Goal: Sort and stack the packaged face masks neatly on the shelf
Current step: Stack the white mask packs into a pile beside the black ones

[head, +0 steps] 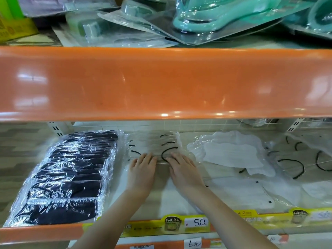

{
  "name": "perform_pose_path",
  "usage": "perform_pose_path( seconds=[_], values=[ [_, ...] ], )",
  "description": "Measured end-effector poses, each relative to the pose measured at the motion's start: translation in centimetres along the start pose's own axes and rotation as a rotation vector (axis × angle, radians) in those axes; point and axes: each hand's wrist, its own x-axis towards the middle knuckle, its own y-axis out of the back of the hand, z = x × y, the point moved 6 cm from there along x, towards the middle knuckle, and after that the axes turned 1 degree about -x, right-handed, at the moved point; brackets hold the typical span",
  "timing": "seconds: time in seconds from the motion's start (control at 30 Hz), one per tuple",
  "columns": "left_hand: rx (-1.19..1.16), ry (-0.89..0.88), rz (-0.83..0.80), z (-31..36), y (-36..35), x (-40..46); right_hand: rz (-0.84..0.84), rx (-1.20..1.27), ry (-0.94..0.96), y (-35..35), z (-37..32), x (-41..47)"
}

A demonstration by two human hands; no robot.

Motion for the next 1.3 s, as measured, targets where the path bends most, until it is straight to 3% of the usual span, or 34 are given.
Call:
perform_pose_path(
  seconds=[0.17, 0.47, 0.87, 1.07, 1.3],
  values=[
    [0.039, 0.110, -0.079, 0.2, -1.7, -0.2, -0.180, 0.031, 0.008, -0.3, -0.6, -0.1],
    [0.016, 0.232, -0.055, 2.5, -0.8, 0.6, -0.184, 0.082, 0.042, 0.8, -0.2, 0.0],
    [-0.183, 0.077, 0.004, 11.6, -0.1, 1.8, -0.082, 0.110, -0.062, 5.0, 7.0, -3.8],
    [-0.272, -0.050, 0.048, 17.5, 0.0, 2.5, 0.092, 0.096, -0.180, 8.2, 12.2, -6.8],
    [-0.311, -0.192, 0.097, 24.0, 0.0, 2.9, 0.178, 0.015, -0.216, 11.1, 17.8, -11.1]
  ],
)
